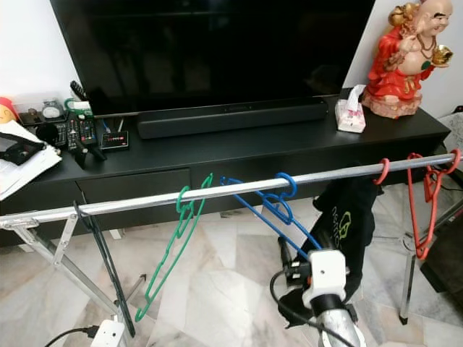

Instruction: Hang hanger

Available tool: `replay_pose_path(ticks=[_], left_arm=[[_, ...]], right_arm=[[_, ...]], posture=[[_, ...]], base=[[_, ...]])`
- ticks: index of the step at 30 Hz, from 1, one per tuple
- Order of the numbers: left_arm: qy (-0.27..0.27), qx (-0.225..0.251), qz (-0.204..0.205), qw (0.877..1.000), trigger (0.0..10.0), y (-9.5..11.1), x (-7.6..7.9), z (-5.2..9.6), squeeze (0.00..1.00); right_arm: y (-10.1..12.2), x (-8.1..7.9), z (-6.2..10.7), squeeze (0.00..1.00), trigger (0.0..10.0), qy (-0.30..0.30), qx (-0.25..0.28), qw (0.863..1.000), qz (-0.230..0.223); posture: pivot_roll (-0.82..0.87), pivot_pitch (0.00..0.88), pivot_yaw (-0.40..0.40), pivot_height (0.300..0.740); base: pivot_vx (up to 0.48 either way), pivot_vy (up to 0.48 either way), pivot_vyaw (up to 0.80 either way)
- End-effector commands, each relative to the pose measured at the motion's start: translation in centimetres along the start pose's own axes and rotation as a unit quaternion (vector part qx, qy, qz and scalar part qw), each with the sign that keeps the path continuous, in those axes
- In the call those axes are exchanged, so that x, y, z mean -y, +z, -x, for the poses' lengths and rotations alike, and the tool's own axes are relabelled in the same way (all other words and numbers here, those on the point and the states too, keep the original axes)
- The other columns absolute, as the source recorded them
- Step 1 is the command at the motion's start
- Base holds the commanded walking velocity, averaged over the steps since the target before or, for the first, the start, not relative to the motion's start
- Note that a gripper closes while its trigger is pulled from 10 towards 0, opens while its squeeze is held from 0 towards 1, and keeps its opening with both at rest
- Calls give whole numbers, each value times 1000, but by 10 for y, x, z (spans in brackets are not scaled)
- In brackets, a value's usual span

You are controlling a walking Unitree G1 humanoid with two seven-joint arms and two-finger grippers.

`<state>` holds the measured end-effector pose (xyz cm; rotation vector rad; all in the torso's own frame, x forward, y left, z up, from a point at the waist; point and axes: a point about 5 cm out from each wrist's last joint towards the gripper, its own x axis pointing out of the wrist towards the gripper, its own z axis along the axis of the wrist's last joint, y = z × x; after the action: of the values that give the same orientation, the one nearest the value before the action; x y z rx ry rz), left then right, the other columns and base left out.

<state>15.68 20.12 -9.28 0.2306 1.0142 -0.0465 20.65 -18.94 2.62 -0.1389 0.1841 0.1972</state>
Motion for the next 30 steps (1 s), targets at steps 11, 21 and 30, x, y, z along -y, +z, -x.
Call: replay_pose_path(ticks=[11, 21, 30], left_arm=[[3, 1, -3, 1000, 10000, -1, 0, 0, 0], [0, 1, -3, 1000, 10000, 0, 2, 0, 0], [0, 0, -5, 1000, 10000, 1, 2, 0, 0]], right_arm=[[-11, -18, 1, 0, 10000, 103, -62, 993, -11], [-74, -23, 3, 0, 10000, 114, -255, 960, 24], [-101, -24, 2, 0, 10000, 45, -329, 943, -33]], posture=[[-71, 0, -57, 740], [-76, 0, -50, 740], [-73, 0, -44, 740]], base=[[0, 0, 0], [0, 0, 0], [0, 0, 0]])
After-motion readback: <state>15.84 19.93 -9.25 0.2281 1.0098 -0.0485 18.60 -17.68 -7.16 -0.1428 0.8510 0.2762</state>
